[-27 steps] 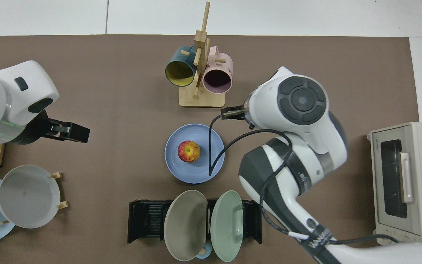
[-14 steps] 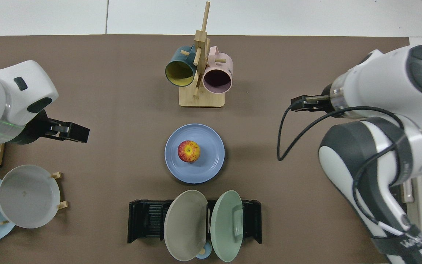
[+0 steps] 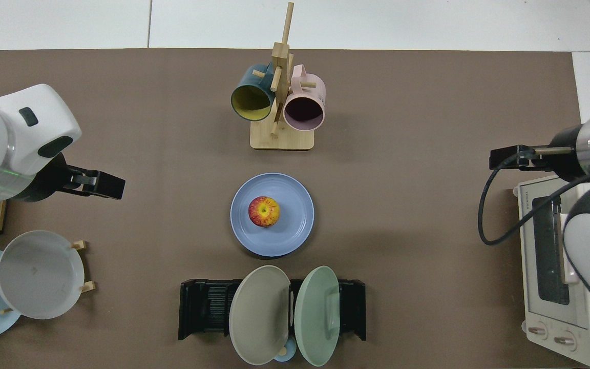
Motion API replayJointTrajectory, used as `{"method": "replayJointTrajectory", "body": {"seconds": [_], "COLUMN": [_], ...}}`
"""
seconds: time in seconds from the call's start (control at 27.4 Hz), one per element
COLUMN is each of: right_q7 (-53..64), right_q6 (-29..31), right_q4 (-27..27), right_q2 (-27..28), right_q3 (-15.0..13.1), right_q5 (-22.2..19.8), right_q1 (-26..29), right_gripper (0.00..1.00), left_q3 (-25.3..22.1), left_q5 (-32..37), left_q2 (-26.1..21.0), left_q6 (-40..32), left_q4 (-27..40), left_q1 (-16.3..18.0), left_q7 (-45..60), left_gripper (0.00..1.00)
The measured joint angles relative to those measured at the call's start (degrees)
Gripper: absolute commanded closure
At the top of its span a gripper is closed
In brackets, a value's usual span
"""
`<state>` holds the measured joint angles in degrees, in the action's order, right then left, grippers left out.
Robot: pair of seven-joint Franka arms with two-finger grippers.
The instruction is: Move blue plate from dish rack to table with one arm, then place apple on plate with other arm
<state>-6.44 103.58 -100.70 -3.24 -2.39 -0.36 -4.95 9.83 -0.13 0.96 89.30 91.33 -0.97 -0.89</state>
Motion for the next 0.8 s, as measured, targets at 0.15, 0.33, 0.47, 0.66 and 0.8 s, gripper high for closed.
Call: {"method": "replayJointTrajectory", "body": {"seconds": [0.15, 0.33, 0.47, 0.66, 0.8], "right_q7": [2.8, 5.3, 5.5, 5.5, 5.5], "right_q6": [-2.4, -2.9, -3.4, -4.1, -4.2], "right_q4": [0.9, 1.1, 1.1, 0.9, 0.4], "right_q2": [-1.1, -1.6, -1.6, -1.6, -1.6], "right_q3": [-1.5, -3.7, -3.8, -3.7, -3.6], "right_q5": [0.0, 0.0, 0.1, 0.1, 0.1], "right_q1": [-0.3, -0.6, -0.7, -1.0, -1.1], "right_gripper": [0.00, 0.00, 0.00, 0.00, 0.00], "left_q3": [0.0, 0.0, 0.0, 0.0, 0.0], "left_q5": [0.0, 0.0, 0.0, 0.0, 0.0], "left_q2": [0.0, 0.0, 0.0, 0.0, 0.0], "left_q6": [0.0, 0.0, 0.0, 0.0, 0.0], "left_q4": [0.0, 0.0, 0.0, 0.0, 0.0], "left_q1": [0.0, 0.0, 0.0, 0.0, 0.0], "left_q7": [0.0, 0.0, 0.0, 0.0, 0.0], "left_gripper": [0.00, 0.00, 0.00, 0.00, 0.00]}}
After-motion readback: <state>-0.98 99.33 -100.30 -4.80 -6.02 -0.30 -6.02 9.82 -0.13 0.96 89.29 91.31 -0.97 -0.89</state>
